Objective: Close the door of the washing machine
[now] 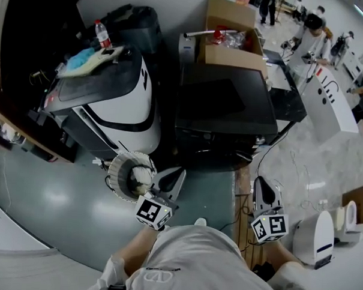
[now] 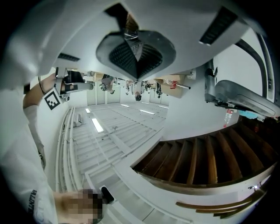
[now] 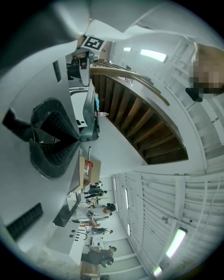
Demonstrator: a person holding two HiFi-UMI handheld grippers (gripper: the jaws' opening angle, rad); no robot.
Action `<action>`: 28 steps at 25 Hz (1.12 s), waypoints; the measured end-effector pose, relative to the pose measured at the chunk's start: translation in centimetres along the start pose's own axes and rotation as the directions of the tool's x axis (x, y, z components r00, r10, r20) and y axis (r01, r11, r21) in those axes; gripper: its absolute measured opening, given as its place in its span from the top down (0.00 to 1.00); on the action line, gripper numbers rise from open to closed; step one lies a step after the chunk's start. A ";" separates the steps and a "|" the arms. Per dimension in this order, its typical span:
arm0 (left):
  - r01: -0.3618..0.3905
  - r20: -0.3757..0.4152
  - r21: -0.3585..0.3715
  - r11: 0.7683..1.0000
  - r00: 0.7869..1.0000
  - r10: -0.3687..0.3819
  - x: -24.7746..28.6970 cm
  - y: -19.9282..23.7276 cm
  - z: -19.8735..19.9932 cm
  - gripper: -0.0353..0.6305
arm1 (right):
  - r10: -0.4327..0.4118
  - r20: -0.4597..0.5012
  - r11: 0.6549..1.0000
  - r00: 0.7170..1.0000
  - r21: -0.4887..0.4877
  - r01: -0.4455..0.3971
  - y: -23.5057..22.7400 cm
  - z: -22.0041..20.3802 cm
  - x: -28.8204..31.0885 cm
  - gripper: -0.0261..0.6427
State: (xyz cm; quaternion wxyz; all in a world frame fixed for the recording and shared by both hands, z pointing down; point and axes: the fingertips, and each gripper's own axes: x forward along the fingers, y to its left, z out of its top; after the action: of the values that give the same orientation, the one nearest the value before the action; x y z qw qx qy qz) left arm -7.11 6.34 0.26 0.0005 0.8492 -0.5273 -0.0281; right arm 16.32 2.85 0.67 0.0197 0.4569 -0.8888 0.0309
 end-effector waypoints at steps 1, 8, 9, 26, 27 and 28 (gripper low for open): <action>0.000 -0.001 0.002 1.000 1.000 0.000 0.1 0.0 0.1 0.94 | -0.012 0.001 1.000 1.000 0.012 0.012 -0.3 0.0 -0.1 0.94; -0.001 0.021 0.017 1.000 1.000 0.001 1.3 -0.3 0.8 0.94 | -0.007 0.051 1.000 0.999 0.017 0.006 -1.0 0.9 -0.3 0.95; 0.000 0.023 0.018 1.000 1.000 0.000 1.5 -0.4 0.9 0.94 | 0.001 0.055 1.000 0.999 0.016 -0.002 -0.9 0.9 -0.3 0.95; 0.007 0.002 0.033 0.999 1.000 -0.007 1.5 -1.8 0.2 0.94 | 0.020 0.068 1.000 0.997 -0.024 -0.018 -1.2 0.8 -1.4 0.95; 0.007 0.002 0.033 0.999 1.000 -0.007 1.5 -1.9 0.1 0.94 | 0.019 0.067 1.000 0.998 -0.025 -0.018 -1.3 0.8 -1.4 0.95; 0.006 0.004 0.030 1.000 1.000 -0.006 1.5 -2.0 0.1 0.94 | 0.018 0.065 1.000 0.998 -0.024 -0.016 -1.5 0.7 -1.5 0.95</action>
State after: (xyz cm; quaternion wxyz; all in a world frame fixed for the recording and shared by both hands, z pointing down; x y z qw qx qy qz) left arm -4.70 5.89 0.01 -0.0134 0.8506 -0.5251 -0.0217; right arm 18.38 3.18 -0.04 -0.0042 0.4499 -0.8931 0.0058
